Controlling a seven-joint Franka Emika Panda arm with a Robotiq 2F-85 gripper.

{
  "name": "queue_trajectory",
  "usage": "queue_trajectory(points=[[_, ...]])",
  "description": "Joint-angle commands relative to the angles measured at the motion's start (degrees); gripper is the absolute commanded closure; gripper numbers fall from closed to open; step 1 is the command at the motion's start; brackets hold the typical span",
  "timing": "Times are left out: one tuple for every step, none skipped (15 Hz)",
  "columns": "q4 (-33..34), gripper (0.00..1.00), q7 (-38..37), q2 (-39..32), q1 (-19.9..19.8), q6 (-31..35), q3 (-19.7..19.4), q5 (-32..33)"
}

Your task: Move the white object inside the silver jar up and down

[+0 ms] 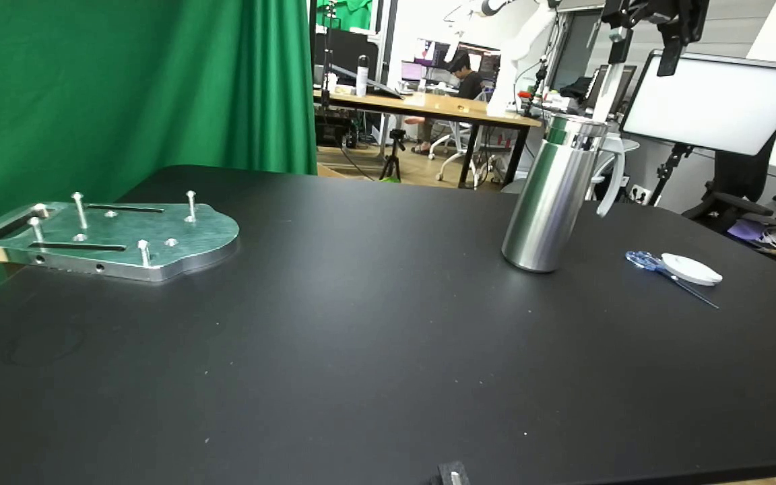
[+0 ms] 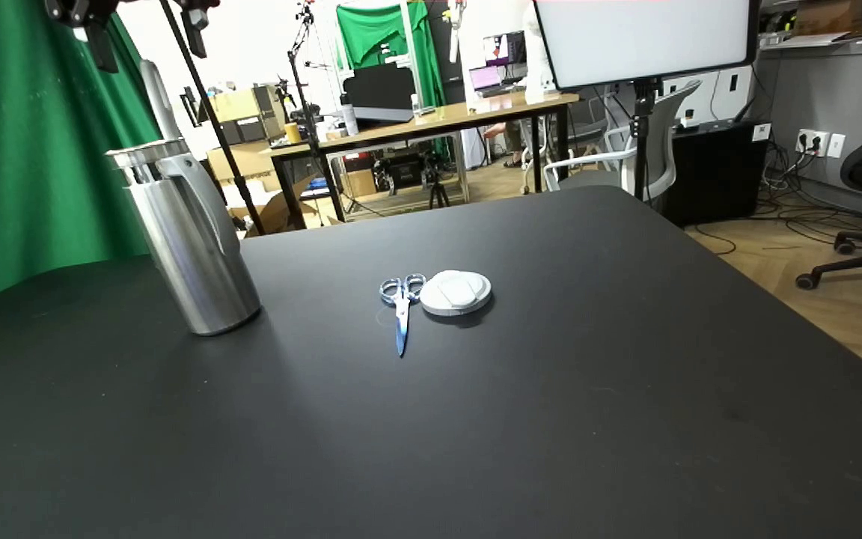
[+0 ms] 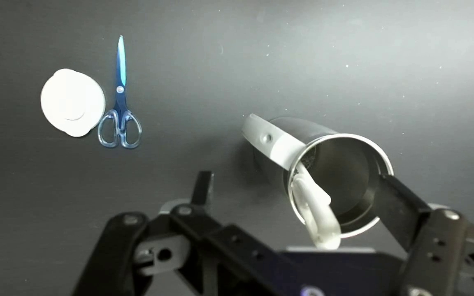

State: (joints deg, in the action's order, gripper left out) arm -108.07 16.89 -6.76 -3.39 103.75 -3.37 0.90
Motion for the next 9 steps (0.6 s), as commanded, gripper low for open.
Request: queue_trajectory(points=[[0.0,0.00,-0.1,-0.4,-0.1,0.6,0.6,-0.3],[-0.1,0.00,0.0,-0.6,-0.1,1.0,0.7,-0.6],[-0.2,0.00,0.2,-0.8,-0.2,1.4,0.8,-0.7],[-0.2,0.00,0.2,-1.1,-0.2,1.6,0.9,-0.6],[-0.3,0.25,0.1,-1.3,-0.2,2.1,0.9,-0.5],[-0.3,0.27,0.1,-1.6,-0.2,2.4,1.0,-0.6],[-0.2,0.33,0.2,-2.0,-0.3,2.4,1.0,-0.7],[-0.2,0.42,0.3,-2.4,-0.3,2.5,1.0,-0.9],[-0.2,0.49,0.3,-2.7,-0.4,2.5,1.1,-1.1]])
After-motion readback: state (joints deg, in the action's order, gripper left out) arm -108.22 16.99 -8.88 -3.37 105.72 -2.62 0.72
